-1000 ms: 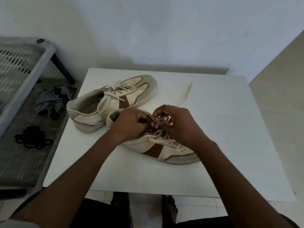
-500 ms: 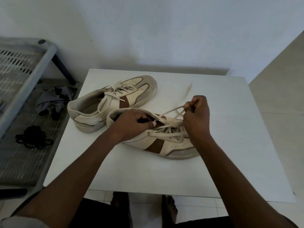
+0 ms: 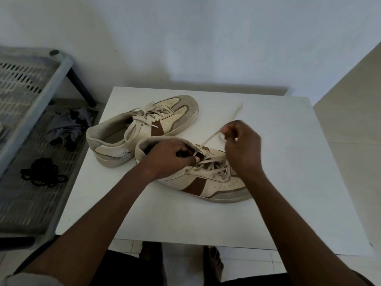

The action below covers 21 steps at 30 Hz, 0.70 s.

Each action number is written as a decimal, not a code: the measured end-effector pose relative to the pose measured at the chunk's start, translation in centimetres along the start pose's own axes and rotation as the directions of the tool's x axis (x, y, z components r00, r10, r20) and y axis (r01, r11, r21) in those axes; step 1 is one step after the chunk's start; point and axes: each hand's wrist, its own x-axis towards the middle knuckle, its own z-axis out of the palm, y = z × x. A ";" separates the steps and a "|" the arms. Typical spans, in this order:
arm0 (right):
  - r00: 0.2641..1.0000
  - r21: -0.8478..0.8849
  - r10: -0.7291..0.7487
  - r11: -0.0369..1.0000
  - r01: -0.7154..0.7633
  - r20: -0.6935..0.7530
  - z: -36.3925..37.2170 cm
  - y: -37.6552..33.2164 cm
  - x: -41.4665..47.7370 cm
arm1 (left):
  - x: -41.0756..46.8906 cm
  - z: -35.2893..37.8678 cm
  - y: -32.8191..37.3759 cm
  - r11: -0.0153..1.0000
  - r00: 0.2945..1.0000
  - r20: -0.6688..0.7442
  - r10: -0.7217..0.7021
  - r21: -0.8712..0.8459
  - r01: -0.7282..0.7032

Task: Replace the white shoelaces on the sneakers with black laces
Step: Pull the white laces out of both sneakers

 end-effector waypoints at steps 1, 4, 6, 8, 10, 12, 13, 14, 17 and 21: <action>0.985 0.093 0.134 0.988 -0.124 -0.109 -0.5 0.4 0.6 | 0.0 0.0 0.0 1.000 1.000 0.003 -0.003 -0.003 0.003; 0.949 0.145 0.217 0.972 -0.187 -0.229 -2.3 1.6 1.8 | 0.0 0.2 -0.1 1.000 1.000 0.000 -0.005 -0.012 0.005; 1.000 0.057 -0.015 0.998 0.015 -0.011 -2.5 1.1 1.4 | 0.0 0.2 0.1 1.000 1.000 -0.008 0.003 -0.012 -0.003; 0.917 0.023 -0.164 0.986 0.167 0.364 -1.5 0.2 0.5 | 0.1 0.2 0.2 1.000 1.000 -0.008 0.009 -0.006 -0.009; 0.818 -0.048 -0.229 0.953 0.298 0.528 -0.3 0.1 -0.1 | 0.1 0.2 0.1 1.000 1.000 -0.005 0.018 0.008 -0.018; 0.844 -0.026 -0.274 0.946 0.322 0.461 0.1 0.4 -0.3 | 0.1 0.2 -0.1 1.000 1.000 0.003 0.030 0.006 -0.030; 0.863 -0.011 -0.309 0.940 0.342 0.400 0.2 0.6 -0.3 | 0.1 0.2 -0.2 0.999 0.999 0.002 0.032 0.002 -0.032; 0.893 0.007 -0.307 0.946 0.323 0.330 0.2 0.6 -0.4 | 0.1 0.2 -0.2 1.000 1.000 0.000 0.029 0.002 -0.029; 0.998 0.128 -0.052 0.991 0.047 0.036 -0.1 0.8 0.1 | 0.2 0.2 -0.3 1.000 1.000 0.000 0.014 0.020 -0.014; 0.962 0.186 0.154 0.976 -0.113 -0.225 -2.4 1.6 1.8 | 0.1 0.1 -0.5 1.000 1.000 0.007 0.006 -0.019 -0.006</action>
